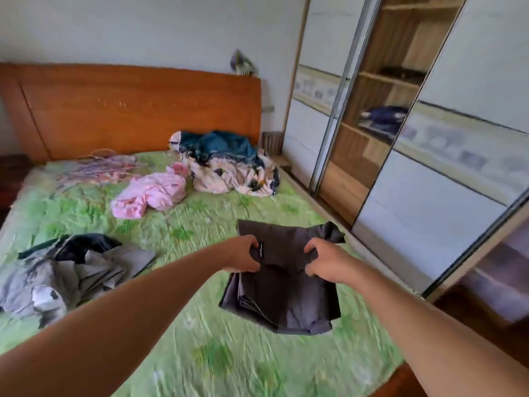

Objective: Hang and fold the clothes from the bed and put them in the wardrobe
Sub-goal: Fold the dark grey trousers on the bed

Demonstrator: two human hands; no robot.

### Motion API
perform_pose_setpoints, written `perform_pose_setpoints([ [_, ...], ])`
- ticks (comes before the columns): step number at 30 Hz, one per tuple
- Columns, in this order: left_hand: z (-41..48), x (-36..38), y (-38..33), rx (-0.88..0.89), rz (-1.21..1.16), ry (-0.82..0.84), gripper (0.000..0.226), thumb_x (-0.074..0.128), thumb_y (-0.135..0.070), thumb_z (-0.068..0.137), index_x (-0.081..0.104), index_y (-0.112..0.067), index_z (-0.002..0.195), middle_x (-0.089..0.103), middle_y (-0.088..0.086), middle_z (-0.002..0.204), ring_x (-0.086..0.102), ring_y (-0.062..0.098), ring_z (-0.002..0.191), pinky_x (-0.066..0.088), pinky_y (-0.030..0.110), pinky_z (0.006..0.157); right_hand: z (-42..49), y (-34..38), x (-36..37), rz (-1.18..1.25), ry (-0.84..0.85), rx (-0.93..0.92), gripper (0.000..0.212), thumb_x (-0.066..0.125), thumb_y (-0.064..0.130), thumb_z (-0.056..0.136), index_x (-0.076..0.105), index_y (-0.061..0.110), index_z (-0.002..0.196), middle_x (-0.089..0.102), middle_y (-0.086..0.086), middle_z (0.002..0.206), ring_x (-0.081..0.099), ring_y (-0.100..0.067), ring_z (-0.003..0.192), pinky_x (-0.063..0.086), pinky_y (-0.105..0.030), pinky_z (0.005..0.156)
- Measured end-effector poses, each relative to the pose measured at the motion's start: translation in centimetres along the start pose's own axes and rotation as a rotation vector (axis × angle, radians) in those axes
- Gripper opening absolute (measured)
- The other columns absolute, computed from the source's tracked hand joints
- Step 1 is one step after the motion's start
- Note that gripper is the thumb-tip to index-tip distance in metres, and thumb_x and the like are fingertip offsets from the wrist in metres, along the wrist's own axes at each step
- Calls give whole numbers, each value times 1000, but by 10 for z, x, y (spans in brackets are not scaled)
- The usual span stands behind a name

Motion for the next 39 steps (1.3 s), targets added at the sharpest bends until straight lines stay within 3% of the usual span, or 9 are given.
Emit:
perform_pose_setpoints([
  [4,-11,-61,-88,93,96,-15,57,69,-29,82,49,-21,134,59,6,116,66,26,96,59,41,81,-58,11,-108,-4,-105,21,54,70,24,76,50,33,126,52,2,98,56,-15,85,47,-29,61],
  [9,-25,-103,-206,207,166,-24,56,69,-36,83,51,-25,135,55,-2,109,61,17,93,57,34,66,-135,-8,-207,38,-181,50,56,67,22,72,57,12,126,53,-3,87,56,-22,72,44,-30,56],
  [17,-26,-81,-408,342,185,-31,51,69,-33,88,50,-23,133,54,-1,103,63,19,86,56,31,61,-238,-126,-330,79,-391,109,59,67,18,72,57,3,128,60,-20,100,58,-22,75,49,-24,48],
  [20,-22,-46,-487,392,213,-12,47,69,-34,89,51,-22,131,56,2,107,63,22,93,61,39,76,-275,-190,-367,91,-465,142,59,68,17,72,58,1,128,59,-26,127,64,-34,104,57,-38,74],
  [25,-2,18,-605,450,232,44,45,69,-36,89,52,-19,127,57,2,100,60,19,79,53,27,59,-319,-299,-416,106,-517,219,64,68,13,70,52,-7,128,61,-34,112,57,-37,80,32,-29,61],
  [27,14,40,-643,450,226,83,43,69,-36,89,51,-19,124,51,3,92,50,16,68,43,23,49,-325,-340,-436,122,-523,246,66,68,15,69,52,-4,130,61,-27,103,63,-38,85,35,-30,61],
  [31,58,71,-701,448,238,130,37,68,-35,89,52,-18,117,48,6,95,47,19,72,43,27,55,-314,-407,-472,144,-549,277,63,69,15,72,55,-1,131,52,-29,137,56,-43,120,57,-47,82],
  [34,103,87,-729,434,207,171,29,67,-30,88,43,-23,103,38,3,82,37,16,60,33,25,48,-289,-447,-493,151,-543,288,65,68,14,71,53,0,133,50,-27,140,51,-44,125,46,-58,101],
  [39,193,99,-767,389,214,175,31,67,-28,87,39,-24,102,34,1,78,31,16,57,28,25,46,-222,-502,-531,146,-505,290,67,66,13,72,50,-1,135,45,-28,144,50,-47,125,48,-60,96],
])
Point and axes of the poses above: each hand's wrist, its own z-axis towards the middle knuckle, its own x-axis out of the palm, y = z × x, the point moved 4 cm from there along z, towards the middle knuckle
